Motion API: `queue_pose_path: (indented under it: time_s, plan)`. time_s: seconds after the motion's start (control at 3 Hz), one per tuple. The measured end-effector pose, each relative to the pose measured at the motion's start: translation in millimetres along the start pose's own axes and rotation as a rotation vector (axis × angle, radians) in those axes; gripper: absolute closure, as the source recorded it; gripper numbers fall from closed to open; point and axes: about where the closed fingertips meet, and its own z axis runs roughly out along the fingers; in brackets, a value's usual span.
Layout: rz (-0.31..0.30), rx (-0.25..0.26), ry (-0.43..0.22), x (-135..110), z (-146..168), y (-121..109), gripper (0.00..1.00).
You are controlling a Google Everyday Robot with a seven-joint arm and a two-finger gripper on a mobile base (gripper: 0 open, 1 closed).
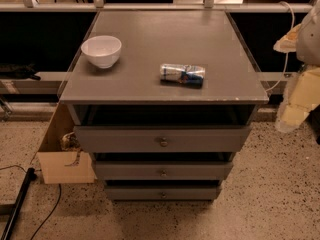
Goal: Open top drawer
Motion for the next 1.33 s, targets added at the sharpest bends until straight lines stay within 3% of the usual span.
queue_pose_path:
  time_s: [0.33,0.67,1.0,1.33]
  plan:
    - [0.000,0.000,0.000,0.0,0.0,0.0,0.00]
    - [0.020,-0.032,-0.083,1.3,9.6,-0.3,0.00]
    - [0.069,-0.096,-0.228,3.6,40.9,13.9,0.00]
    - [0.103,-0.160,-0.314,3.6,82.5,43.4,0.00]
